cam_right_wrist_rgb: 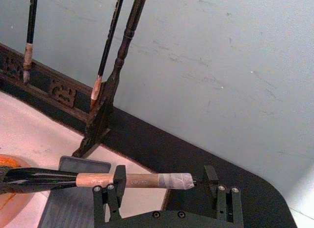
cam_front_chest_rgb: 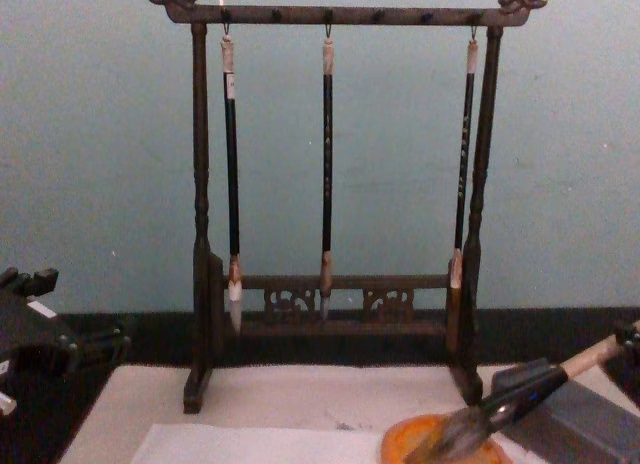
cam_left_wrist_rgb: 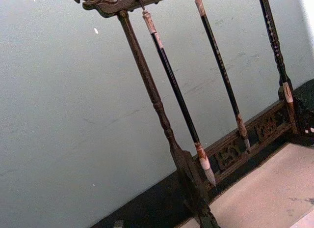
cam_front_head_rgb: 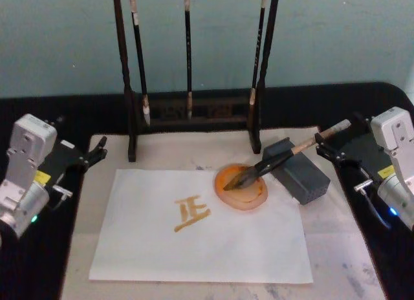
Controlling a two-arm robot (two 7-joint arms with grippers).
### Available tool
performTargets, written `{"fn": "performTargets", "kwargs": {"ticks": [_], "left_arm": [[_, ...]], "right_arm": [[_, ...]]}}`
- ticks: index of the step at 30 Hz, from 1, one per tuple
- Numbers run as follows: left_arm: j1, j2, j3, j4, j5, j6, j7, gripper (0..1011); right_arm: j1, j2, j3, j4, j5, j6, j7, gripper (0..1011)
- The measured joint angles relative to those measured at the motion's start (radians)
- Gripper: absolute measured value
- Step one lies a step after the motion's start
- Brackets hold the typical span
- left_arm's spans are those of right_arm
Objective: Pick up the brush from the inkstone, write on the paper, then place the brush back to its original position.
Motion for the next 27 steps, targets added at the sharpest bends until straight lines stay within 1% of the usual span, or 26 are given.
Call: {"fn": "performTargets", "kwargs": {"ticks": [27], "left_arm": [[0.0,0.0,0.0,0.0,0.0,0.0,0.0,1010]], "right_arm": [[0.0,0.0,0.0,0.0,0.0,0.0,0.0,1000]]}}
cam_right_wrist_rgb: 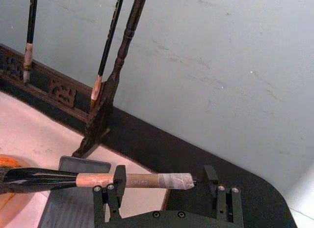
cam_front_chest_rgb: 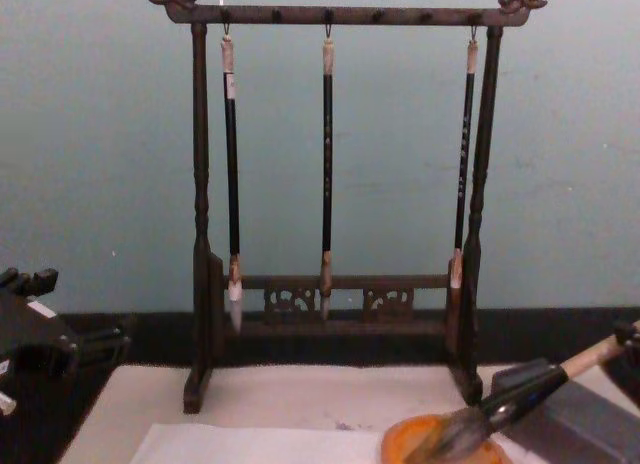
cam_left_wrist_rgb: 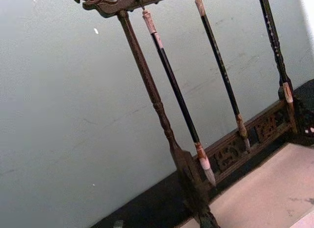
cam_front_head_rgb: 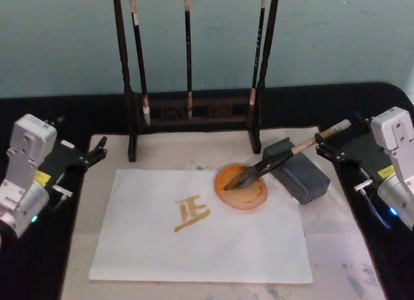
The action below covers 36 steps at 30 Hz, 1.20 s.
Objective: Pick up the brush from the inkstone, write on the paper, then place the brush back to its original position.
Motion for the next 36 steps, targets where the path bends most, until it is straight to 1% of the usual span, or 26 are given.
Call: {"fn": "performTargets", "kwargs": {"ticks": [25,30,32,34,35,36], "left_arm": [[0.0,0.0,0.0,0.0,0.0,0.0,0.0,1010],[0.0,0.0,0.0,0.0,0.0,0.0,0.0,1010],[0.0,0.0,0.0,0.0,0.0,0.0,0.0,1010],[0.0,0.0,0.0,0.0,0.0,0.0,0.0,1010],[0.0,0.0,0.0,0.0,0.0,0.0,0.0,1010],[0.0,0.0,0.0,0.0,0.0,0.0,0.0,1010]], "right_arm": [[0.0,-0.001,0.001,0.0,0.0,0.0,0.001,1000],[-0.006,-0.01,0.016,-0.002,-0.002,0.0,0.01,1000],[-0.014,-0.014,0.028,-0.01,0.001,0.001,0.014,1000],[-0.026,-0.018,0.042,-0.023,0.017,0.003,0.021,1000],[-0.026,-0.018,0.042,-0.023,0.017,0.003,0.021,1000],[-0.037,-0.021,0.054,-0.034,0.035,0.007,0.028,1000]]}}
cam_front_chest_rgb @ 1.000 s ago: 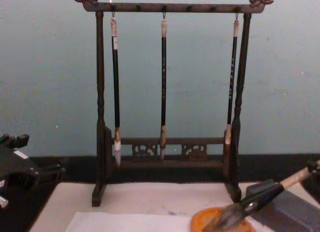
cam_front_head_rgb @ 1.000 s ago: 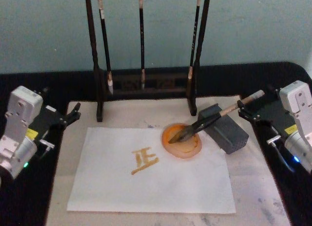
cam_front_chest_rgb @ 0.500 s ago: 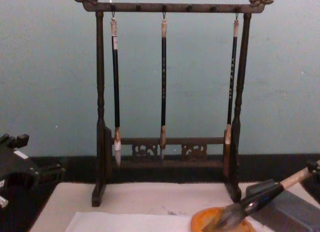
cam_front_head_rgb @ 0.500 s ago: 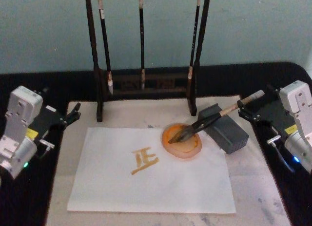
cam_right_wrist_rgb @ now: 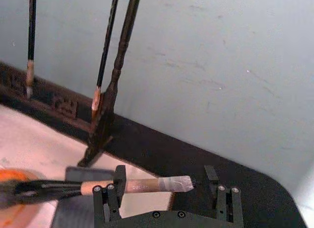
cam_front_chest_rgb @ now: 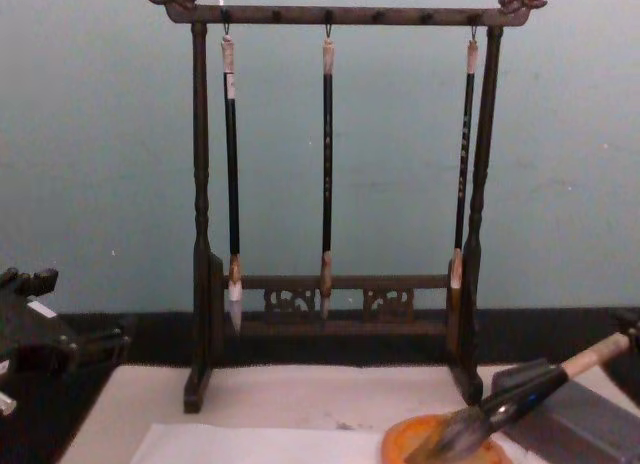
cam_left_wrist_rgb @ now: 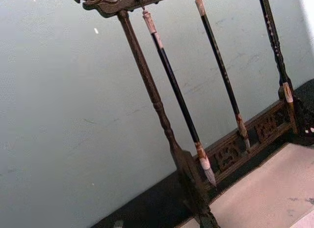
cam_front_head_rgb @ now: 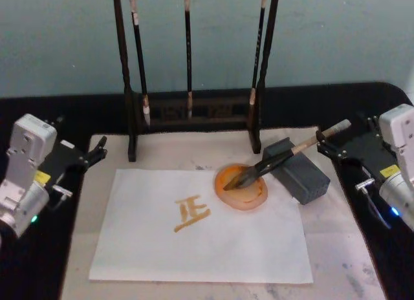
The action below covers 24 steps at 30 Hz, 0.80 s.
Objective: Pick up the brush from the inkstone, write on the paper, then place the brush back to its original position.
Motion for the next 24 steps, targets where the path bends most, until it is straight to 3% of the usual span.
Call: {"fn": "performTargets", "kwargs": {"ticks": [5,10,11,15,18,20,22,23,24], "left_arm": [[0.0,0.0,0.0,0.0,0.0,0.0,0.0,1010],[0.0,0.0,0.0,0.0,0.0,0.0,0.0,1010],[0.0,0.0,0.0,0.0,0.0,0.0,0.0,1010],[0.0,0.0,0.0,0.0,0.0,0.0,0.0,1010],[0.0,0.0,0.0,0.0,0.0,0.0,0.0,1010],[0.0,0.0,0.0,0.0,0.0,0.0,0.0,1009],[0.0,0.0,0.0,0.0,0.0,0.0,0.0,1010],[0.0,0.0,0.0,0.0,0.0,0.0,0.0,1010],[0.0,0.0,0.0,0.0,0.0,0.0,0.0,1010]], "right_arm": [[-0.036,-0.017,0.047,-0.038,0.092,0.027,0.036,1000],[-0.082,-0.05,0.111,-0.084,0.233,0.079,0.082,1000],[-0.095,-0.062,0.131,-0.097,0.279,0.102,0.094,1000],[-0.114,-0.086,0.168,-0.116,0.364,0.151,0.117,1000],[-0.132,-0.124,0.218,-0.132,0.479,0.23,0.132,1000],[-0.137,-0.142,0.24,-0.135,0.525,0.267,0.131,1000],[-0.142,-0.164,0.267,-0.138,0.61,0.328,0.12,1000],[-0.142,-0.164,0.267,-0.138,0.61,0.328,0.12,1000],[-0.142,-0.17,0.277,-0.138,0.647,0.354,0.113,1000]]}}
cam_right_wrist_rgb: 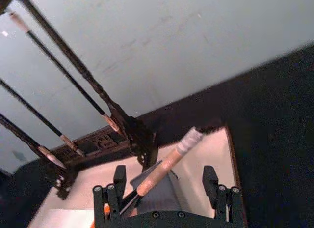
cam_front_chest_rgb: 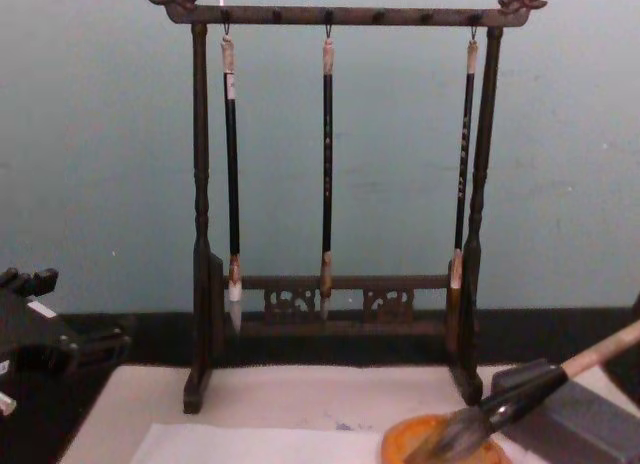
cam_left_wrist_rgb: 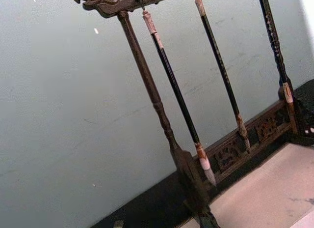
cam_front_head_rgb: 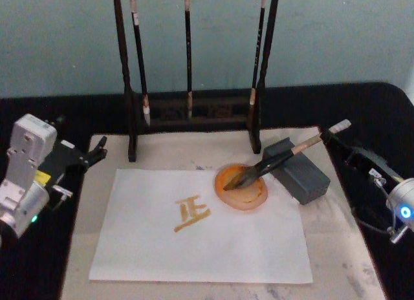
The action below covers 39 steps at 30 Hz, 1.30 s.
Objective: Pick up the brush from the inkstone, write on the paper, then place the brush back to its original position.
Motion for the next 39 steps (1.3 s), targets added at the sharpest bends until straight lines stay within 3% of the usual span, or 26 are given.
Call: {"fn": "performTargets", "kwargs": {"ticks": [7,14,26,39], "left_arm": [[0.0,0.0,0.0,0.0,0.0,0.0,0.0,1010],[0.0,0.0,0.0,0.0,0.0,0.0,0.0,1010],[0.0,0.0,0.0,0.0,0.0,0.0,0.0,1010],[0.0,0.0,0.0,0.0,0.0,0.0,0.0,1010]], "right_arm": [[0.006,-0.021,0.024,0.018,0.13,0.083,-0.016,1000],[0.024,-0.048,0.034,0.045,0.217,0.117,-0.03,1000],[0.062,-0.078,0.003,0.09,0.268,0.099,-0.048,1000],[0.116,-0.07,-0.034,0.161,0.287,0.068,-0.025,1000]]}}
